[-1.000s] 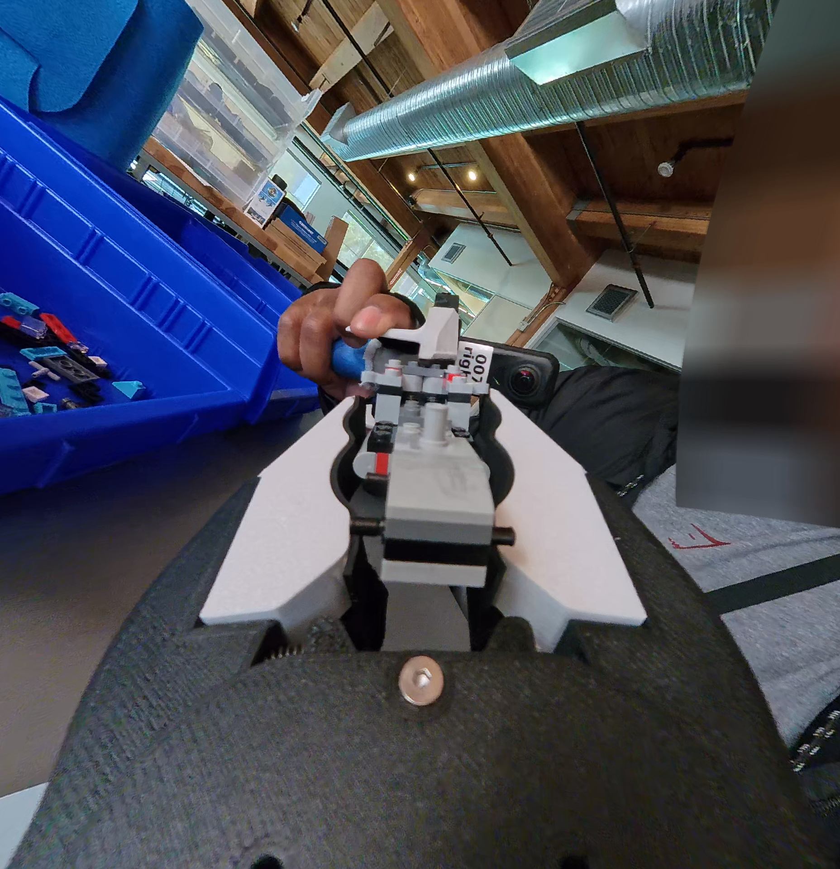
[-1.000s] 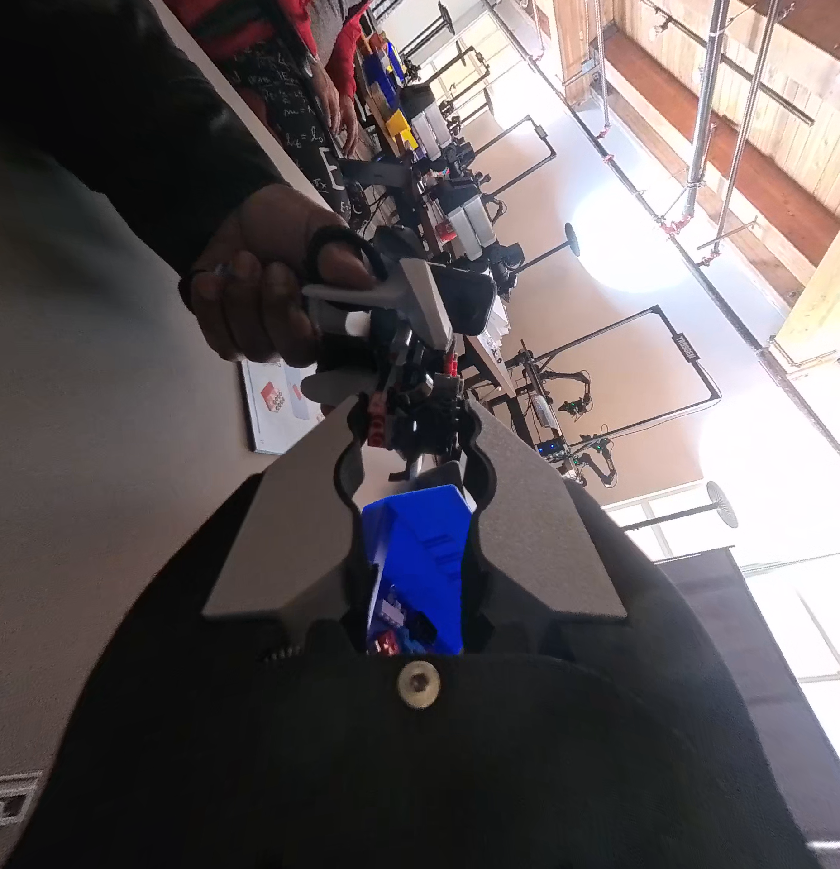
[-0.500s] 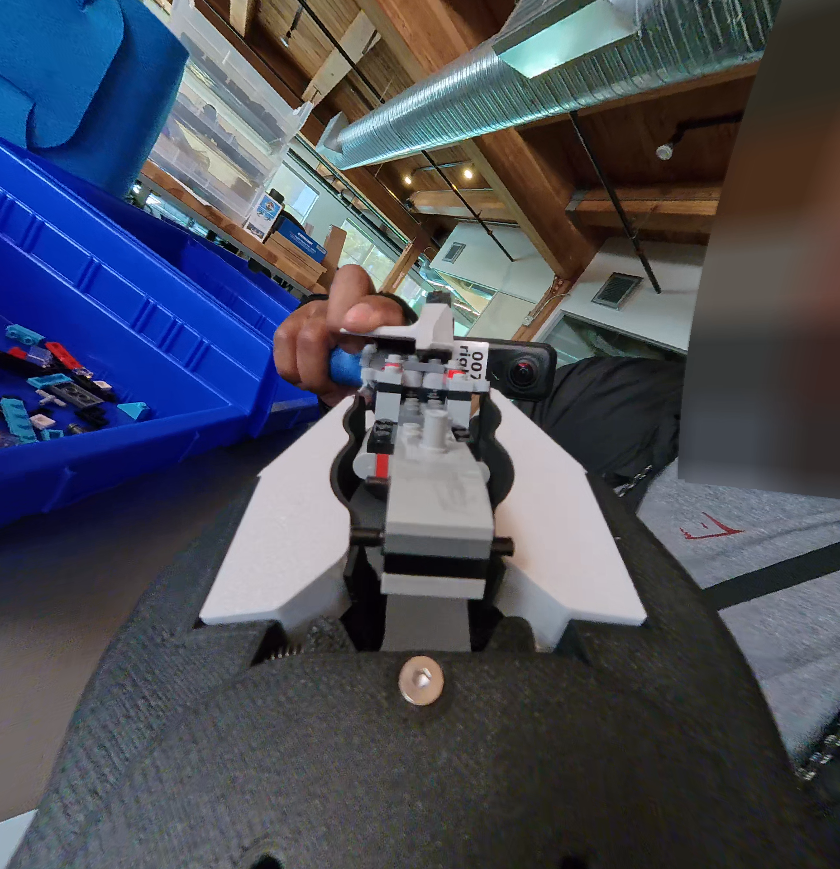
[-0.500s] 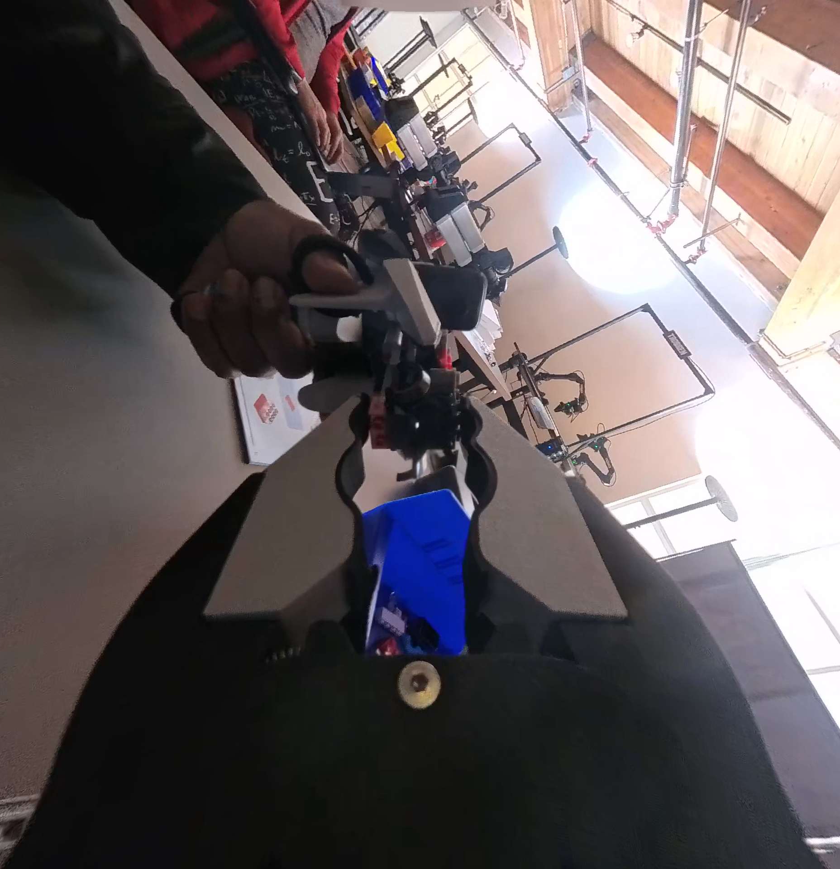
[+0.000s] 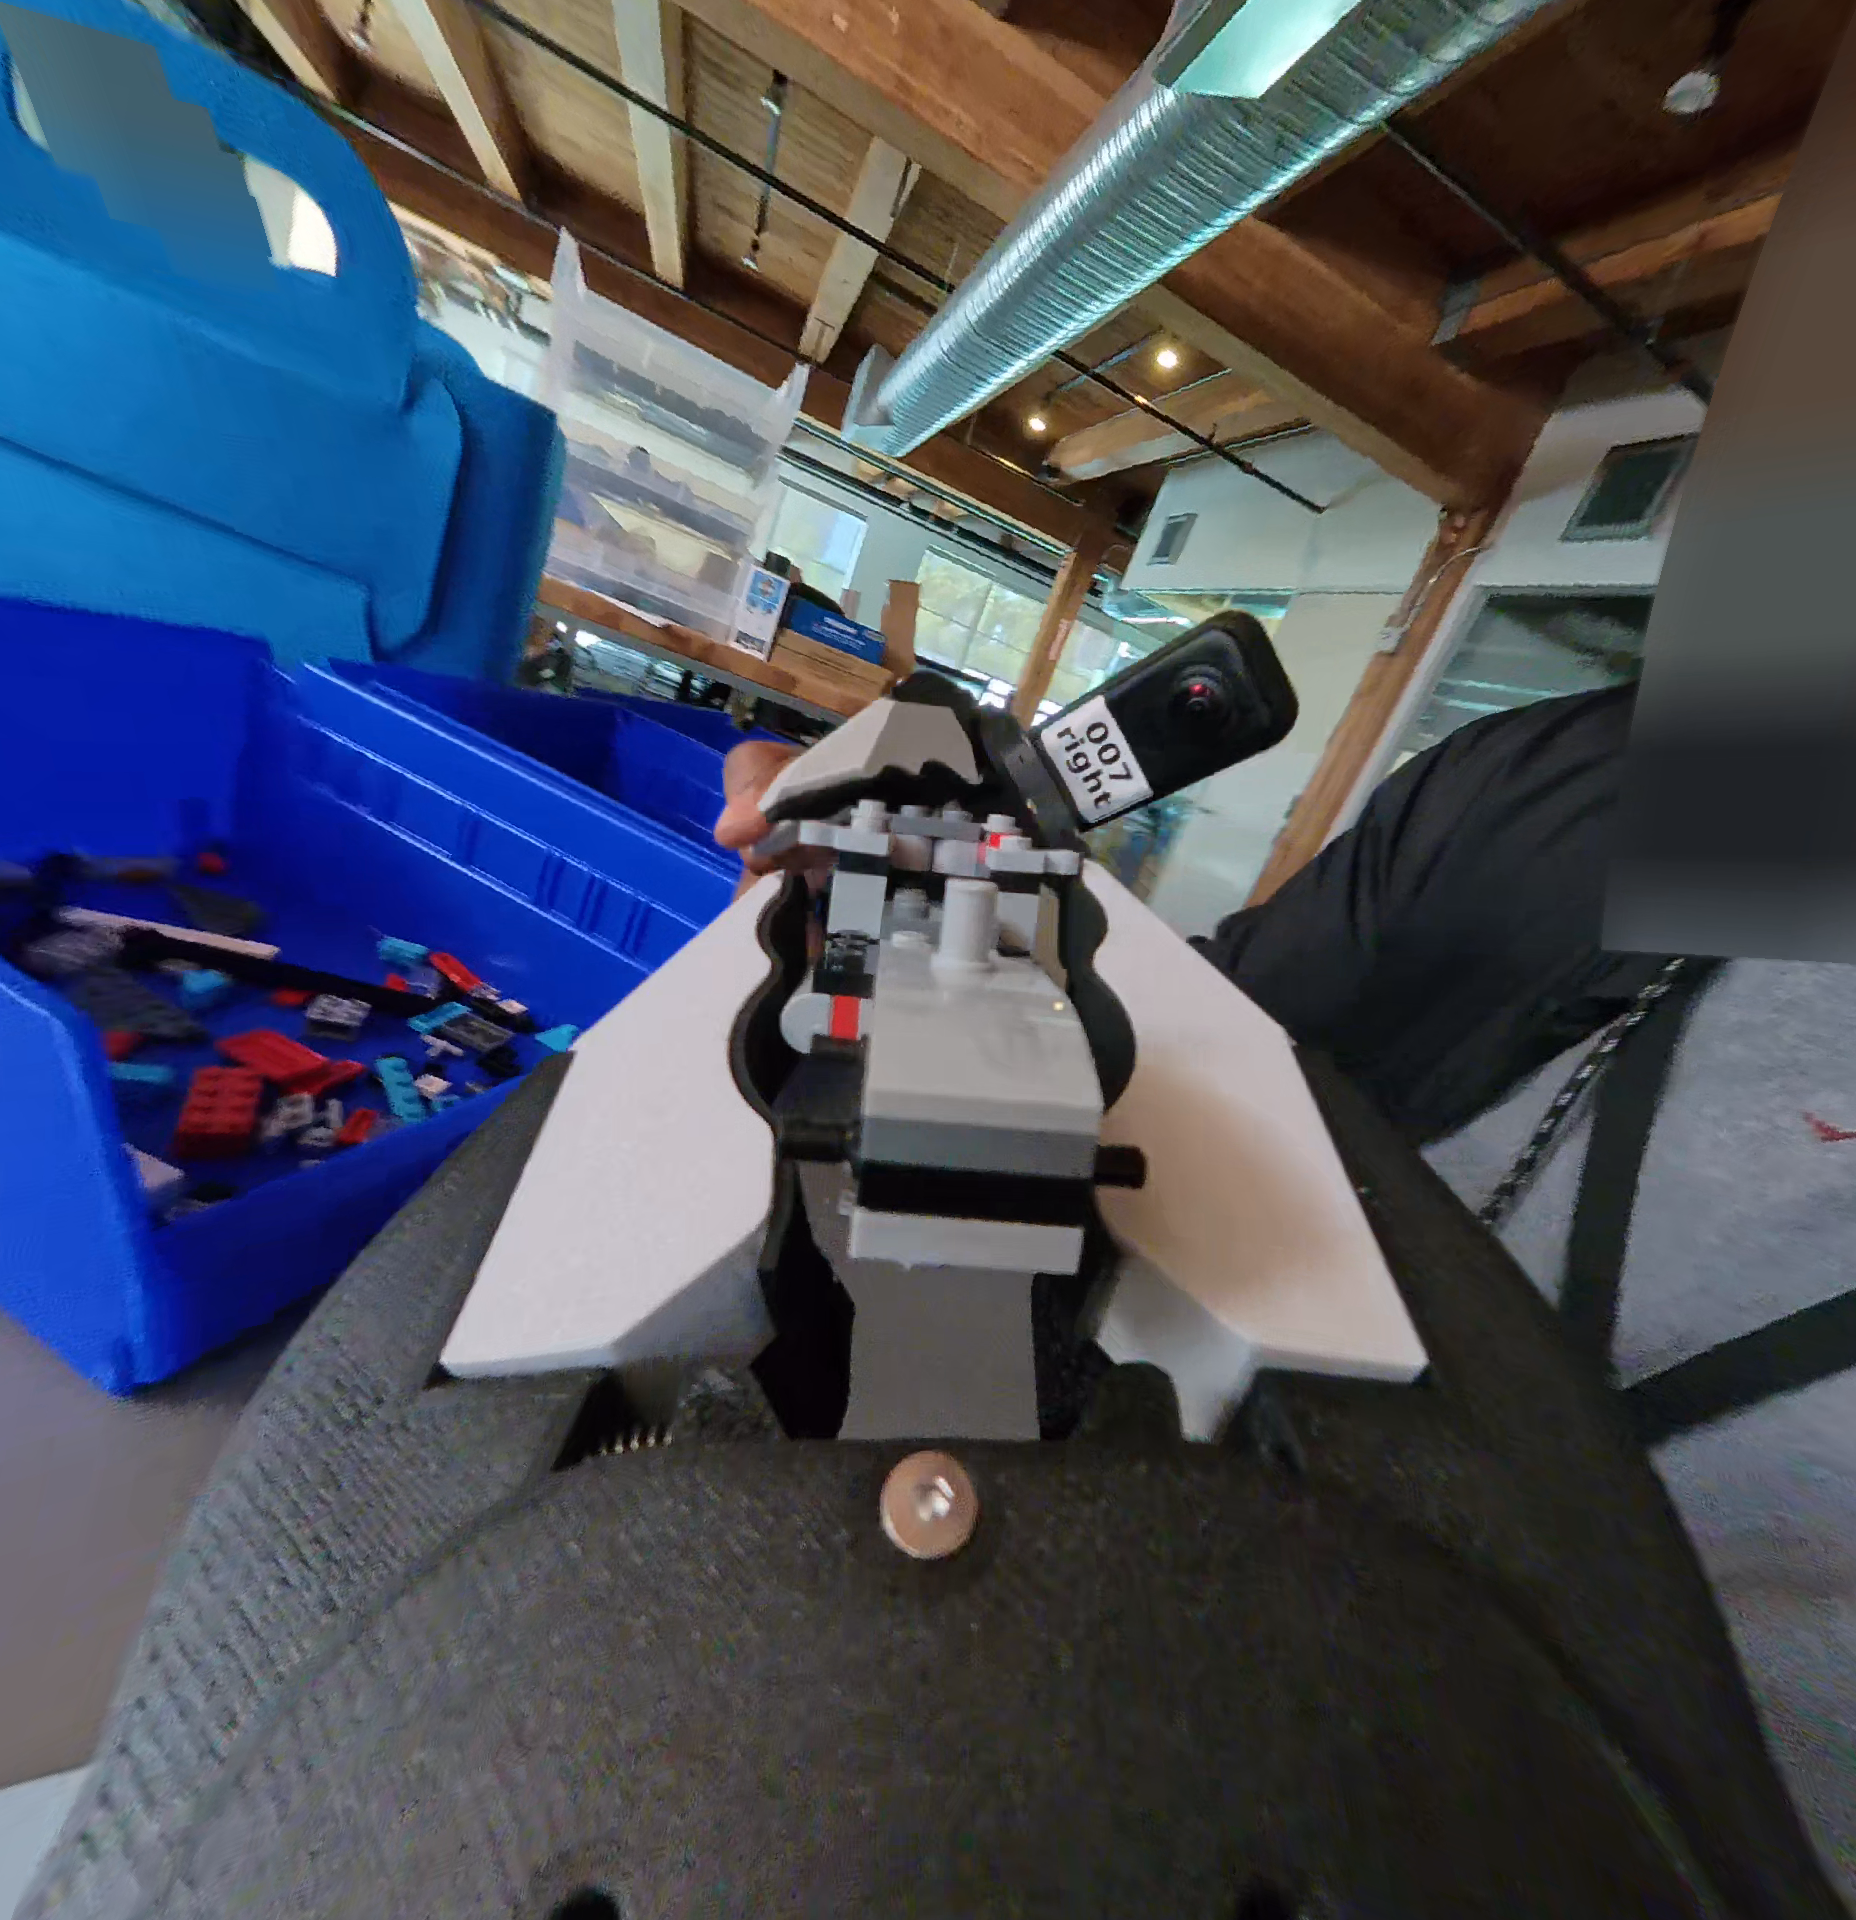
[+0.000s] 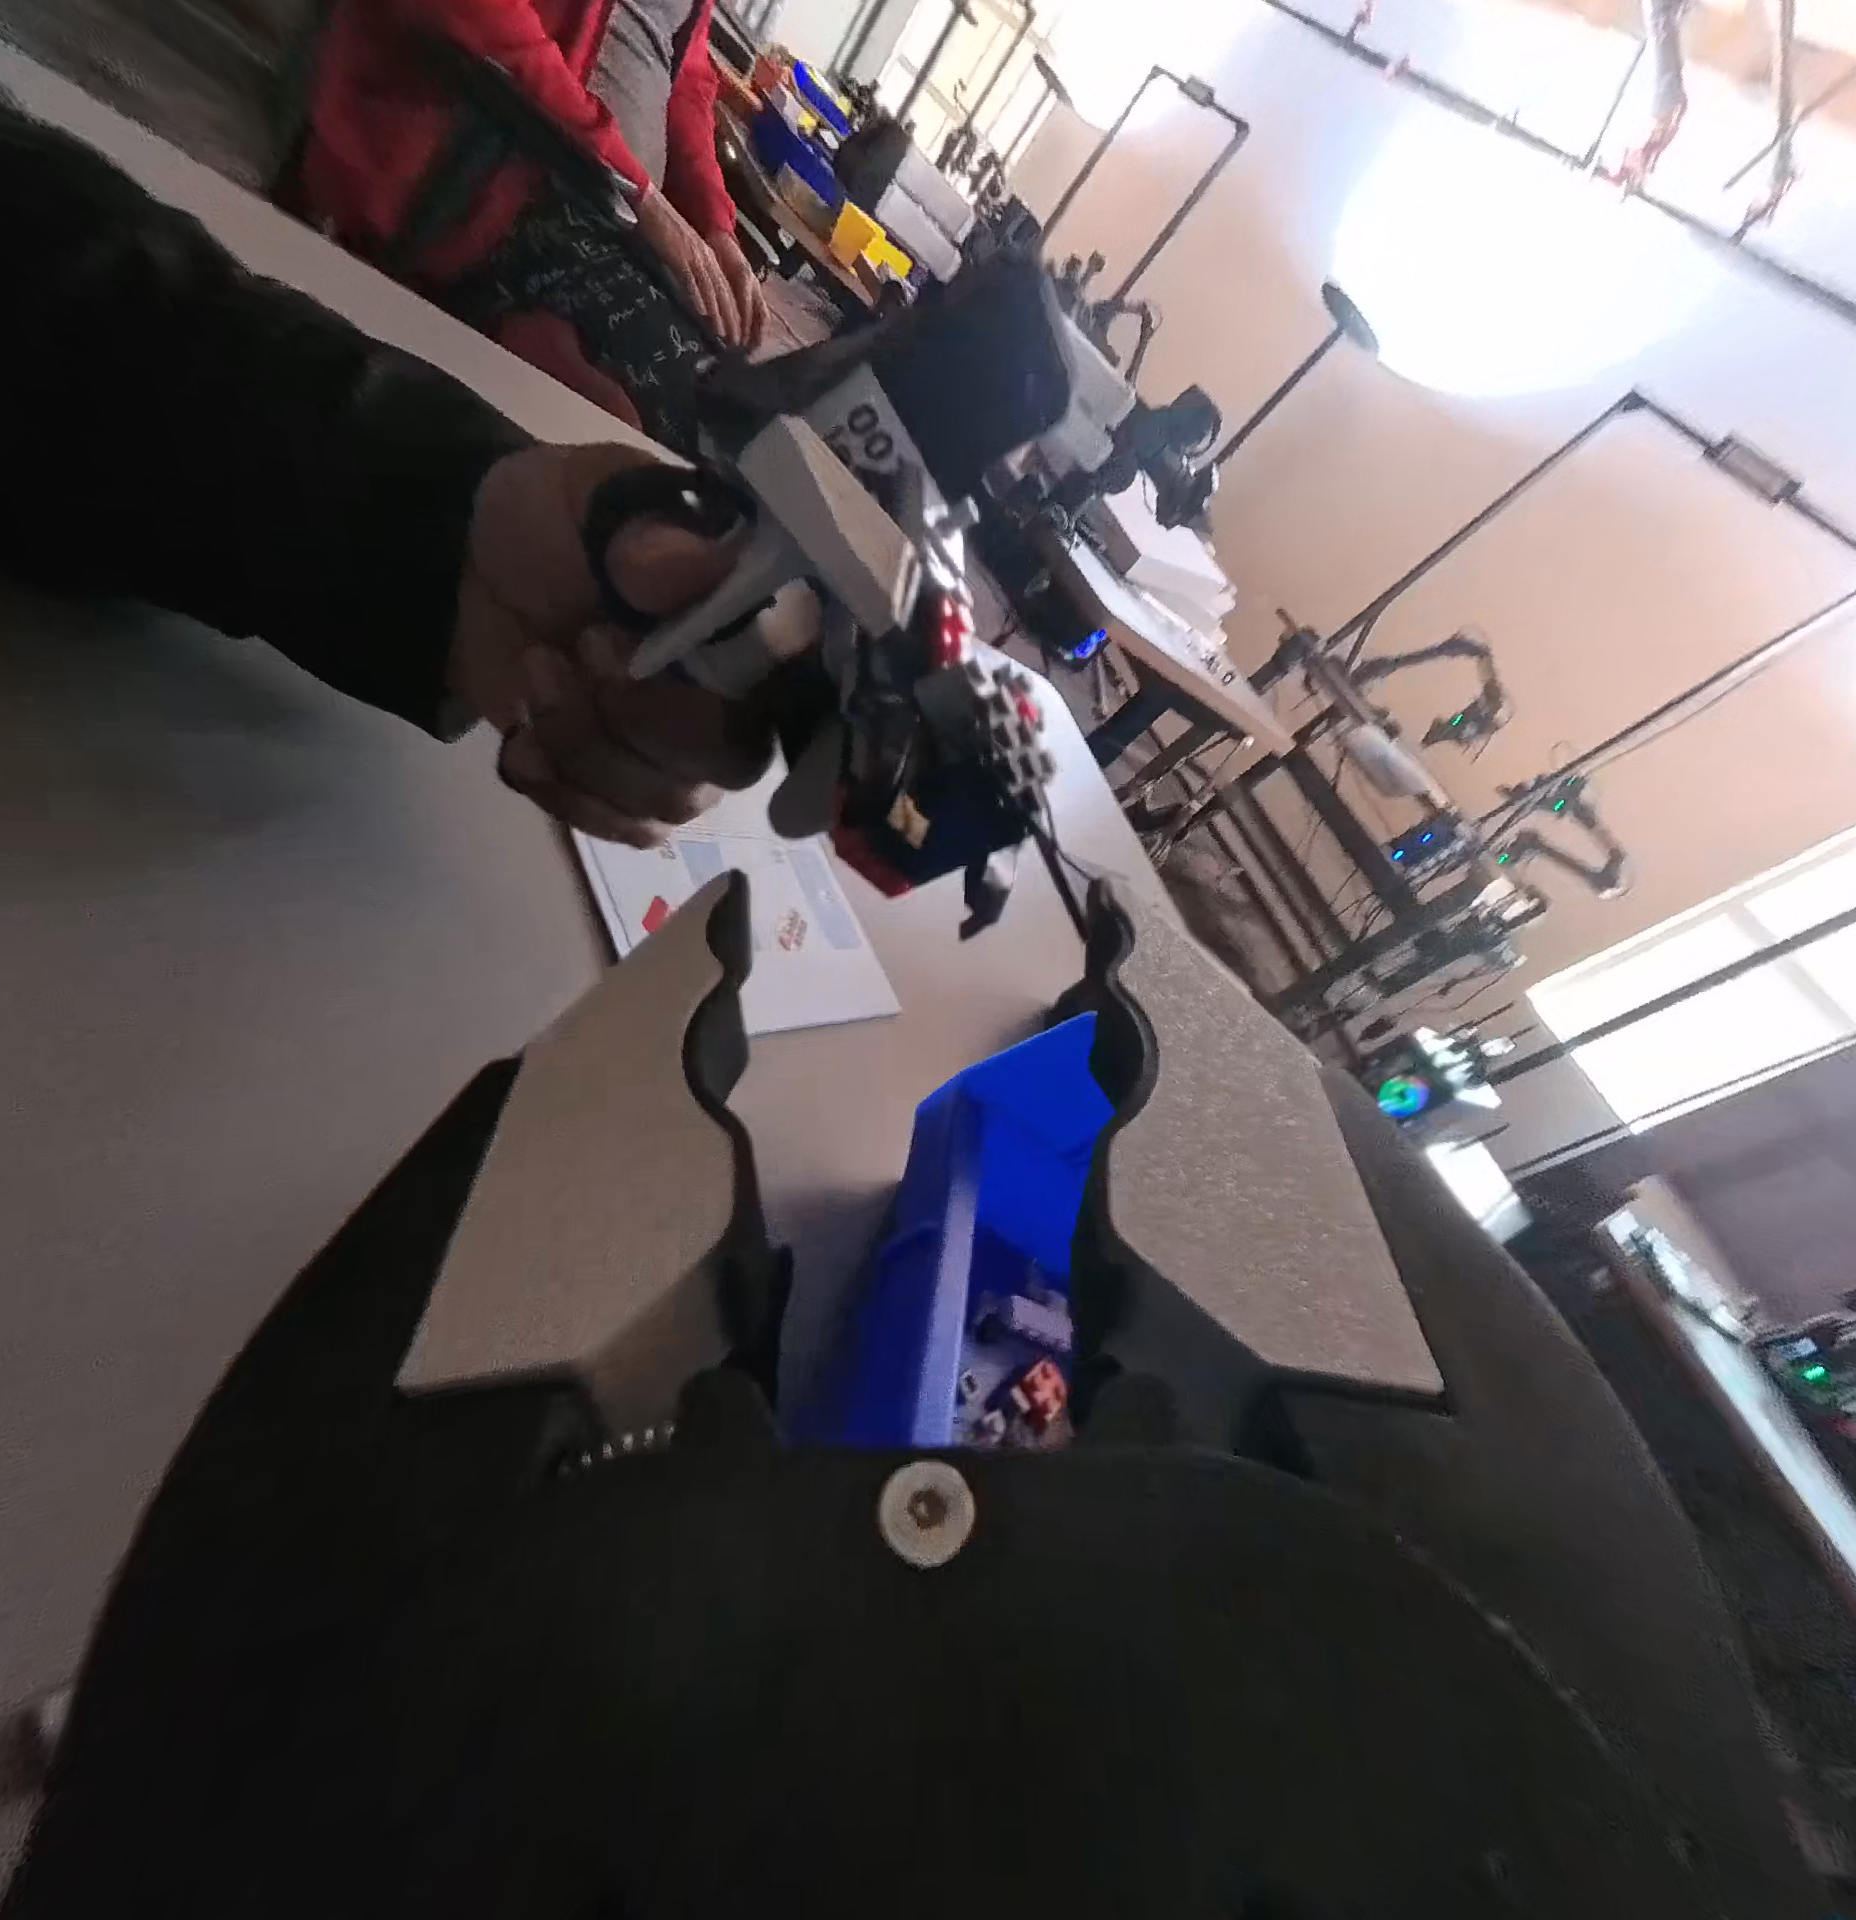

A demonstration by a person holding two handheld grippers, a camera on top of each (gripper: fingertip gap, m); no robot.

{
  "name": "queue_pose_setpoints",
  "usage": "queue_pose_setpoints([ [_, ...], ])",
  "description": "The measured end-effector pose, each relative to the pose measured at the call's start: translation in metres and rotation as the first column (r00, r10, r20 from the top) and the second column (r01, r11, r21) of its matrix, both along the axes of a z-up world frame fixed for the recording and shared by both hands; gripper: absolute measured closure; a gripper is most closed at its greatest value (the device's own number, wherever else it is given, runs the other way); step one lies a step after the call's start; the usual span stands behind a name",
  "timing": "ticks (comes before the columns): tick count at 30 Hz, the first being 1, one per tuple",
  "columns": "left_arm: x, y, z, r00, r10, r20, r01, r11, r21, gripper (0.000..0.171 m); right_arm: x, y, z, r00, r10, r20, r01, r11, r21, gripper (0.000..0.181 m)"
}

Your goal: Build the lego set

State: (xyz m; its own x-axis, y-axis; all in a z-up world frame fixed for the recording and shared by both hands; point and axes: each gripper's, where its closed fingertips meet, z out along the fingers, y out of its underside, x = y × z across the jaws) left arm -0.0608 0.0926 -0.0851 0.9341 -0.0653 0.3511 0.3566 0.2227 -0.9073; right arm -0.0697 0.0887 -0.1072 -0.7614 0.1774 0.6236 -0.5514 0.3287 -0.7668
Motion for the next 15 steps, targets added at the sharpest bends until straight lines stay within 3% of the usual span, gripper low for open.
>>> queue_pose_setpoints([
  [4, -0.006, -0.011, 0.008, 0.991, 0.095, -0.099, -0.096, 0.995, -0.004, 0.122, -0.003, -0.002, 0.003, 0.980, -0.014, 0.196, 0.022, 0.999, -0.039, 0.113],
  [6, -0.009, -0.015, 0.010, 0.978, 0.145, -0.153, -0.149, 0.989, -0.012, 0.122, -0.003, -0.002, 0.004, 0.939, -0.003, 0.345, 0.024, 0.998, -0.056, 0.111],
  [11, -0.013, -0.020, 0.012, 0.924, 0.240, -0.299, -0.267, 0.962, -0.054, 0.122, -0.003, -0.001, 0.009, 0.740, 0.065, 0.670, 0.047, 0.988, -0.147, 0.112],
  [15, -0.011, -0.018, 0.008, 0.871, 0.258, -0.417, -0.330, 0.938, -0.108, 0.122, -0.005, -0.002, 0.013, 0.515, 0.176, 0.839, 0.088, 0.963, -0.256, 0.114],
])
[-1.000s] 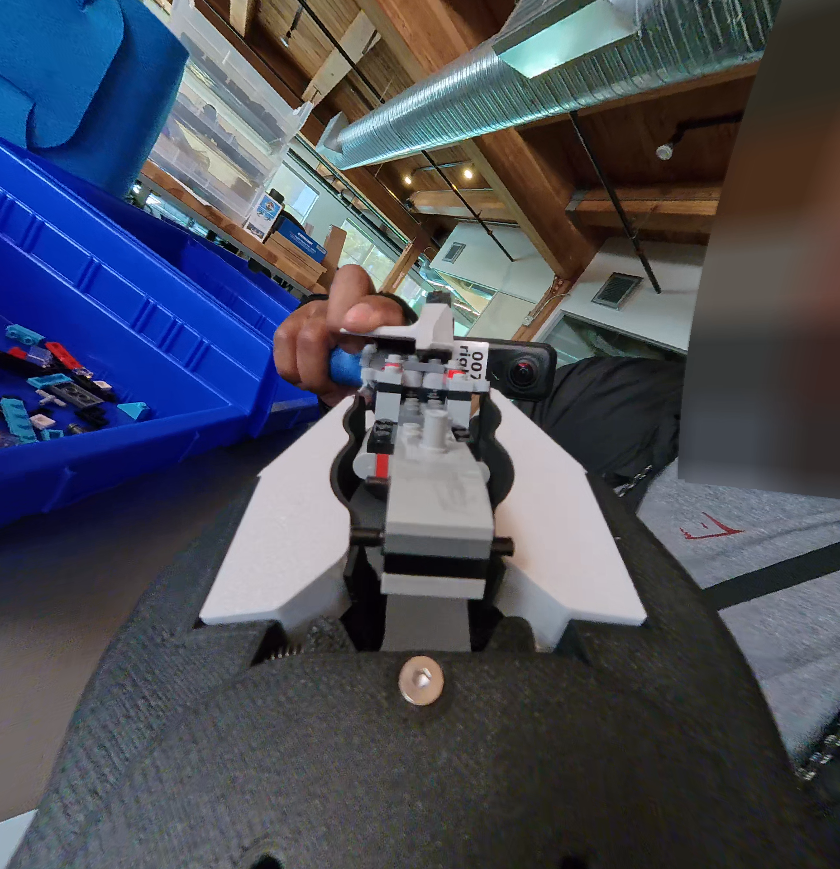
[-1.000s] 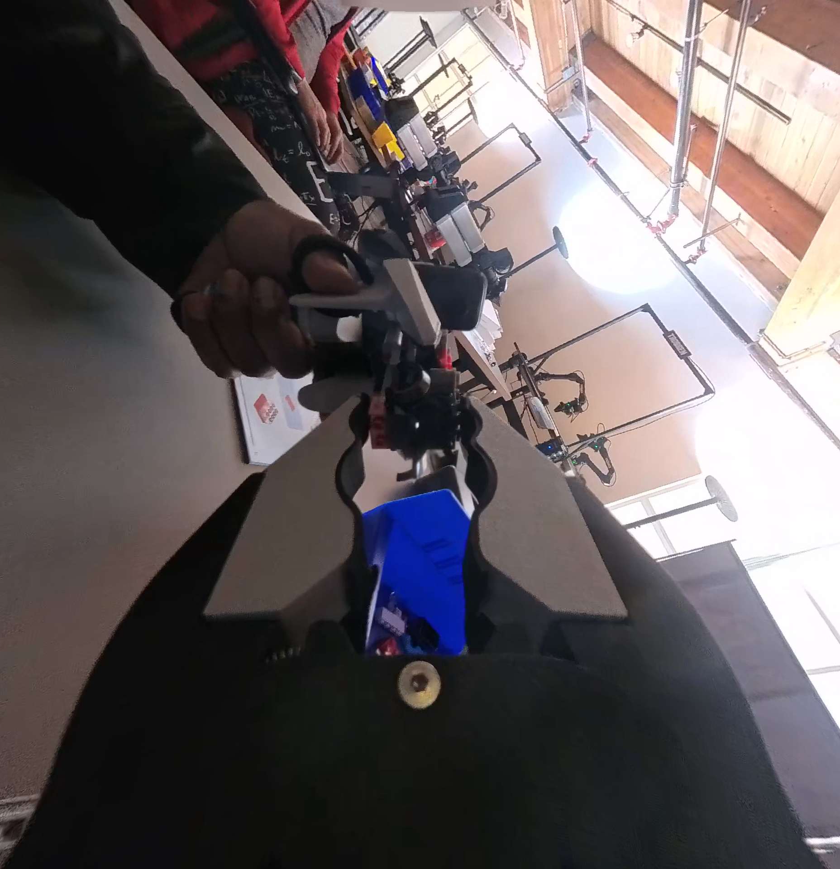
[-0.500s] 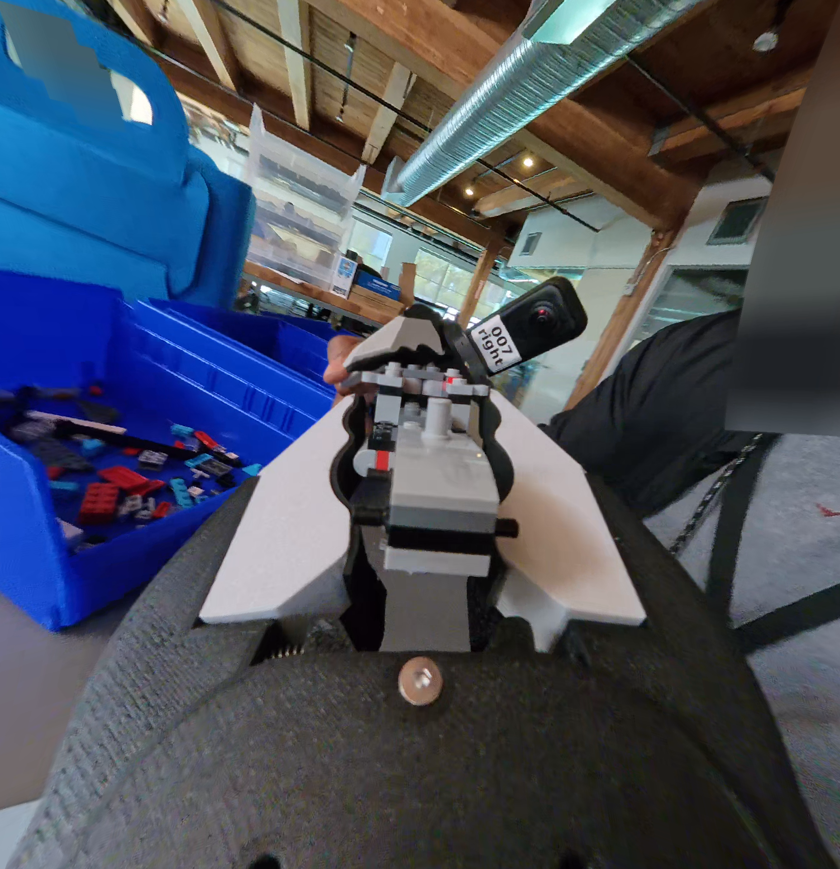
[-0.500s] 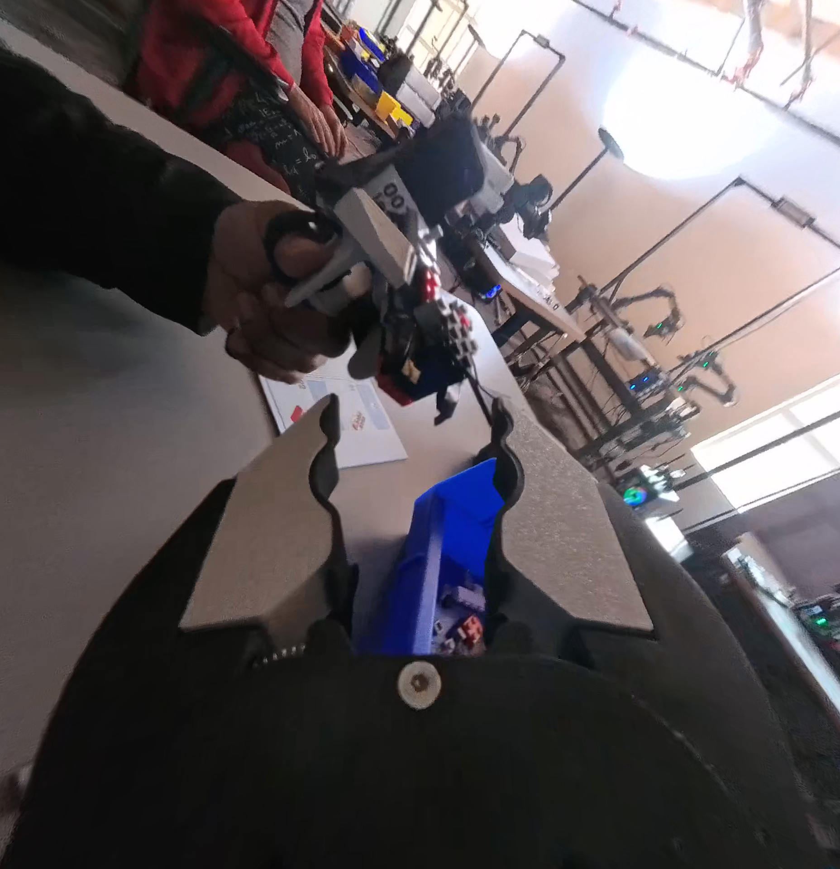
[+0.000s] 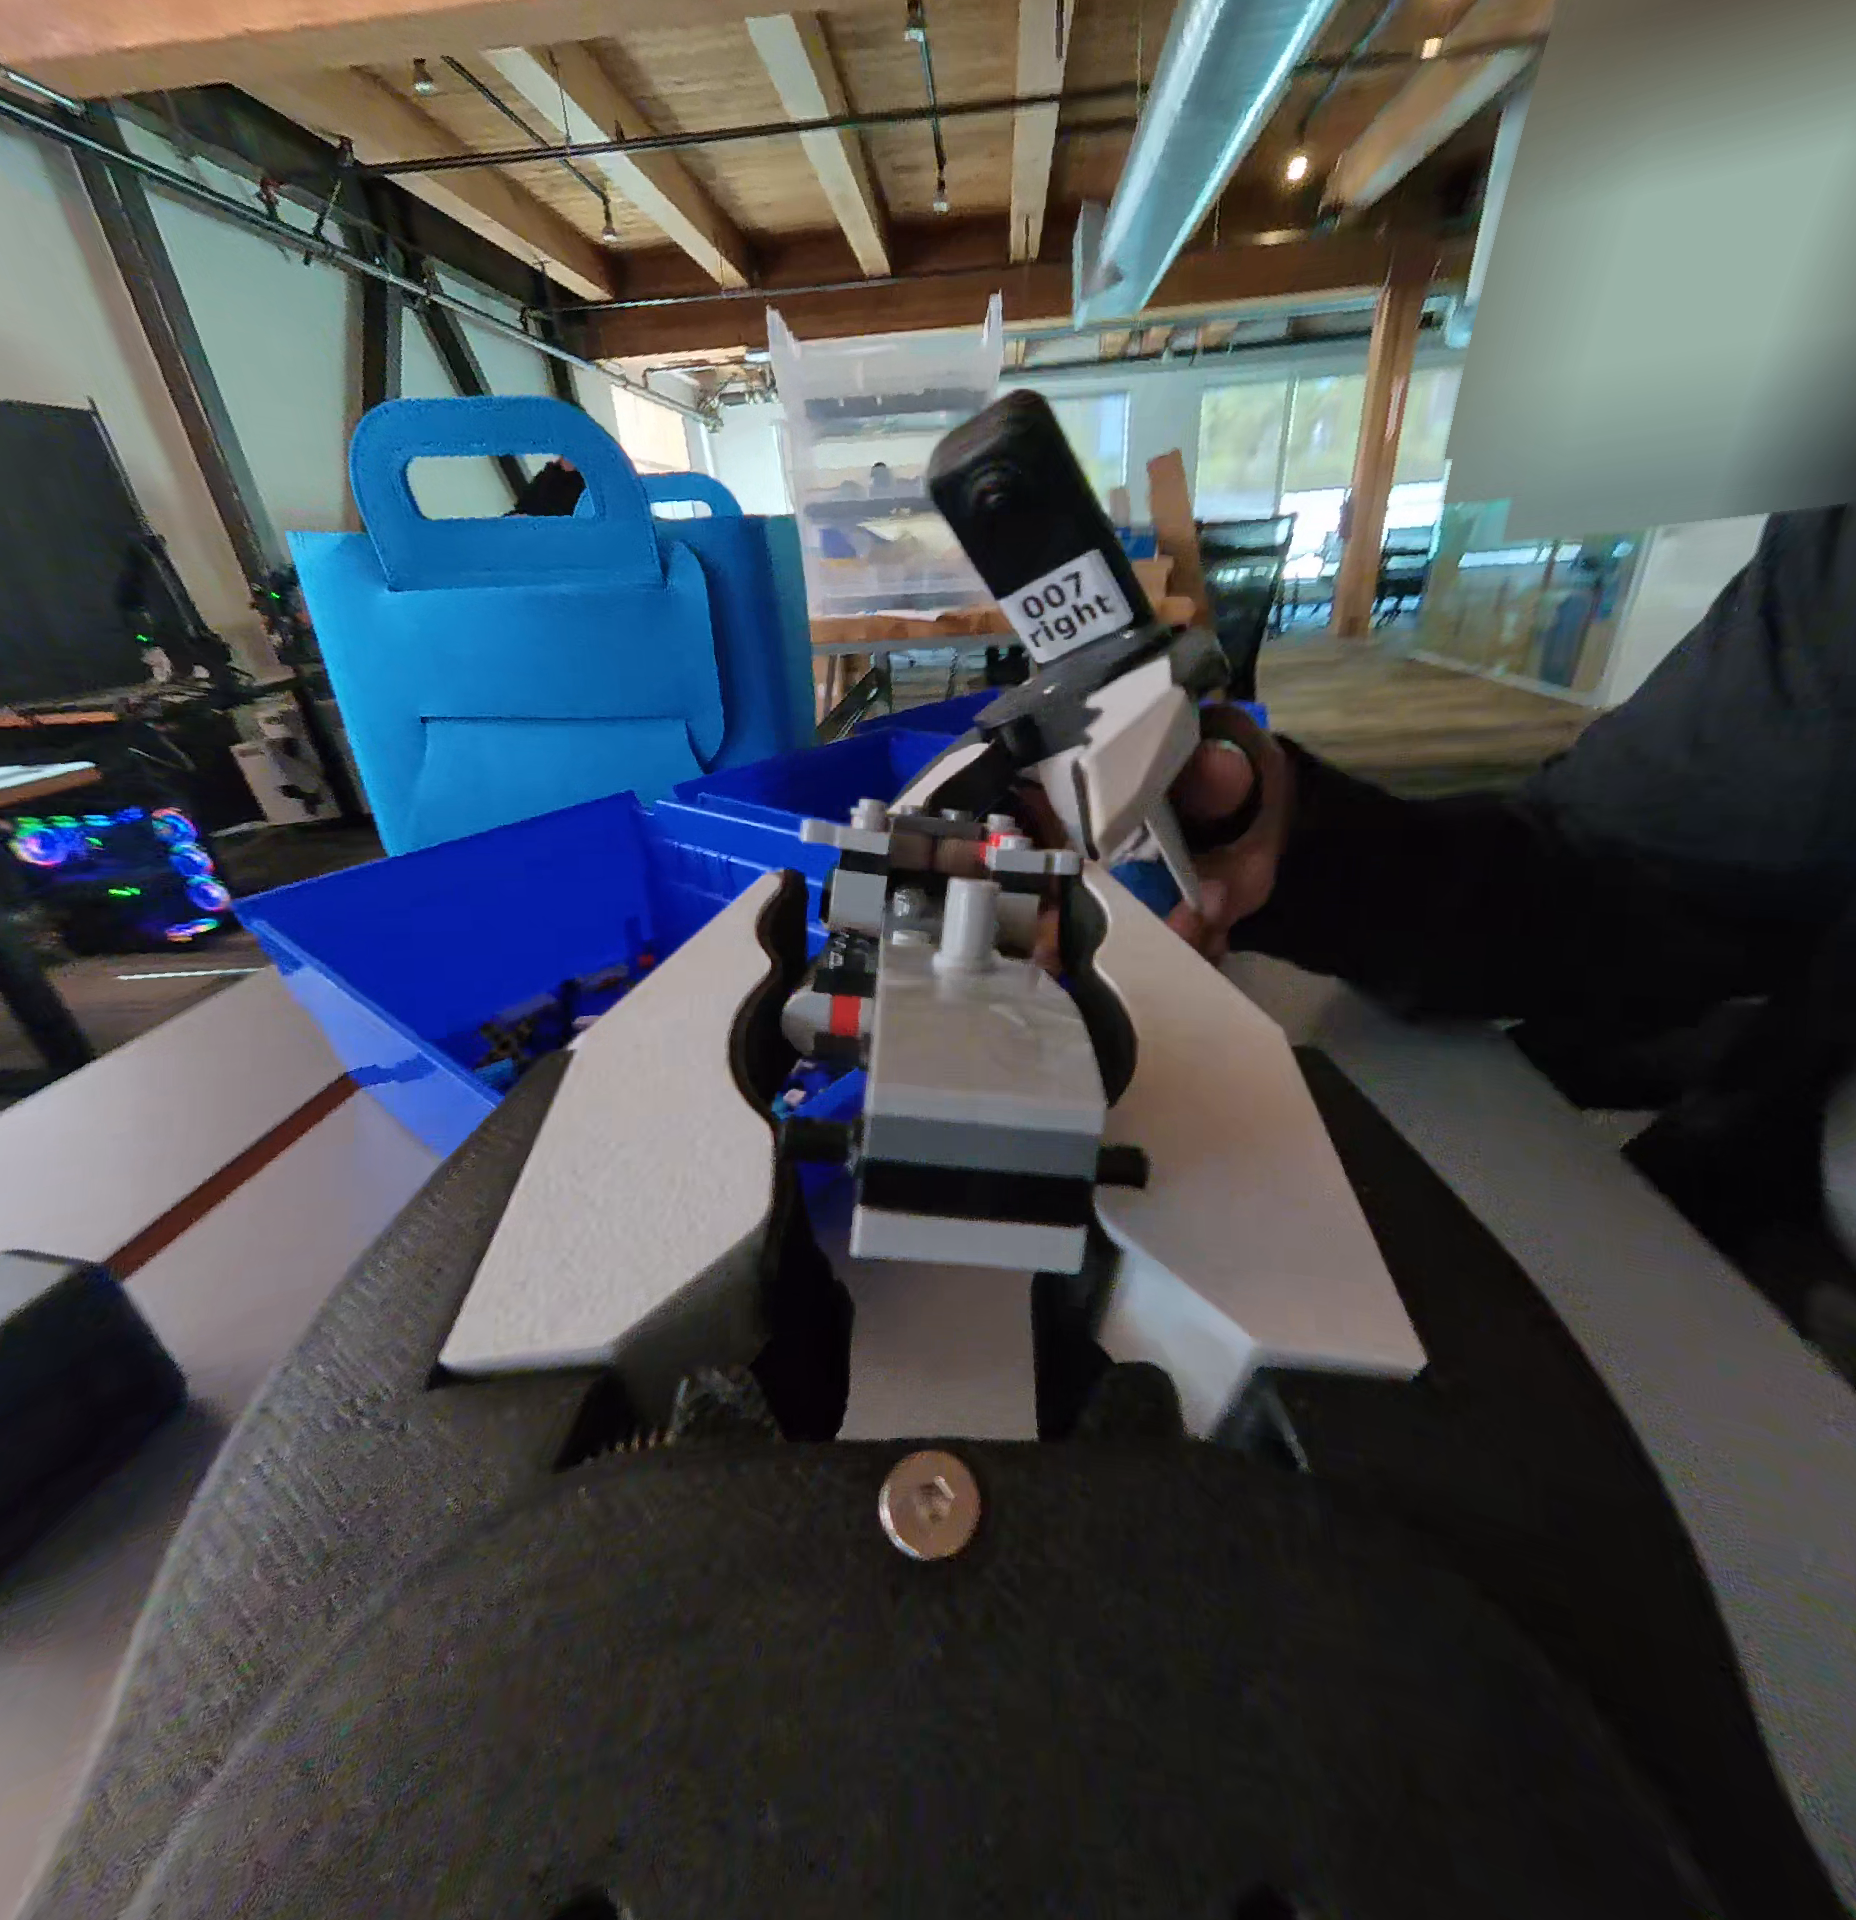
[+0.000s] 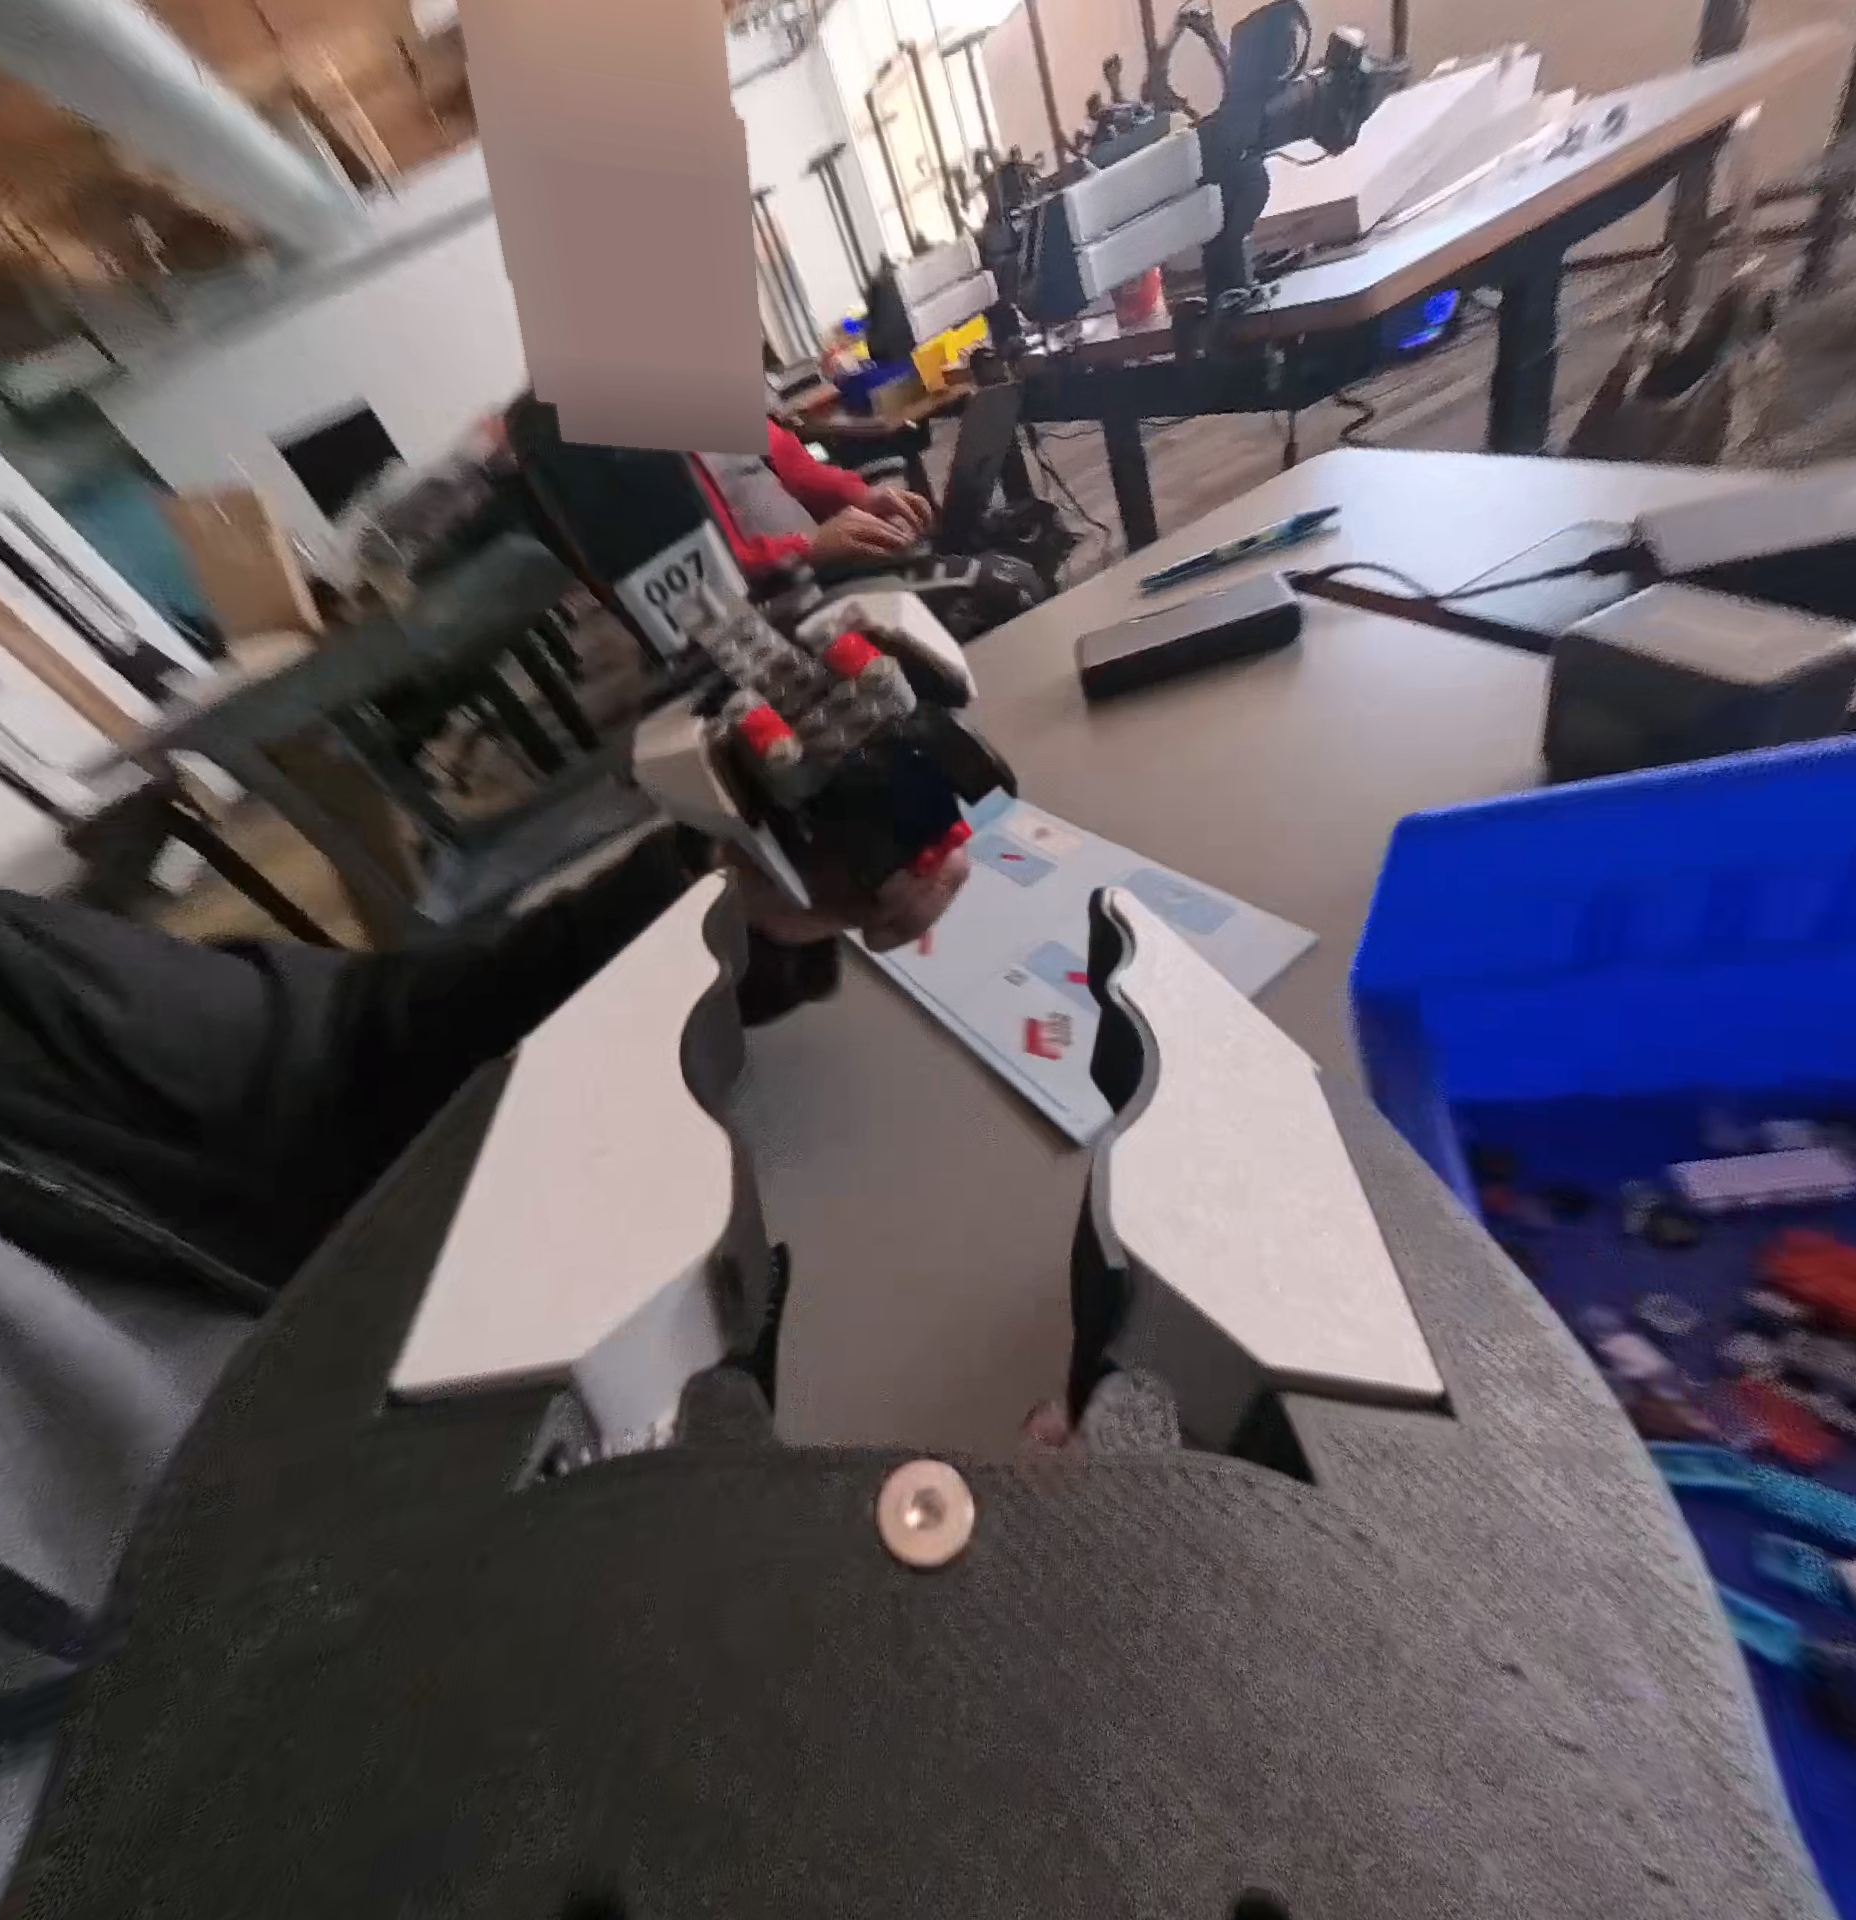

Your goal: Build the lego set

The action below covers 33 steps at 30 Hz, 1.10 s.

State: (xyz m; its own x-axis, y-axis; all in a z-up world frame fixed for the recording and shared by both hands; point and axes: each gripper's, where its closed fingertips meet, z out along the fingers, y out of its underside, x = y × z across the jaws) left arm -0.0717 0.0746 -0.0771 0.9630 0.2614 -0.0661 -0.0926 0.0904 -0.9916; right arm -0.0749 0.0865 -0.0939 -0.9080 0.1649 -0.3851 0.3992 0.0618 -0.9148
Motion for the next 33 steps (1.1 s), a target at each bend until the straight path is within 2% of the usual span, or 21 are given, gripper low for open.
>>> queue_pose_setpoints([
  [4, 0.004, 0.005, -0.005, 0.997, 0.025, -0.079, -0.031, 0.996, -0.078, 0.122, -0.001, -0.002, 0.000, 0.982, 0.047, 0.181, -0.030, 0.995, -0.097, 0.117],
  [10, 0.007, 0.011, -0.011, 0.991, 0.028, -0.130, -0.045, 0.990, -0.130, 0.122, -0.001, -0.003, 0.004, 0.953, 0.100, 0.287, -0.047, 0.982, -0.185, 0.120],
  [21, 0.015, 0.015, -0.008, 0.982, 0.011, -0.186, -0.032, 0.993, -0.115, 0.122, 0.005, -0.008, 0.002, 0.933, 0.157, 0.323, -0.086, 0.971, -0.222, 0.129],
  [27, 0.016, 0.015, -0.009, 0.979, 0.011, -0.202, -0.034, 0.993, -0.112, 0.122, 0.010, -0.008, 0.004, 0.924, 0.199, 0.327, -0.118, 0.960, -0.253, 0.140],
  [33, 0.017, 0.016, -0.008, 0.979, 0.007, -0.206, -0.030, 0.994, -0.106, 0.122, 0.011, -0.008, 0.004, 0.923, 0.209, 0.324, -0.124, 0.956, -0.266, 0.141],
])
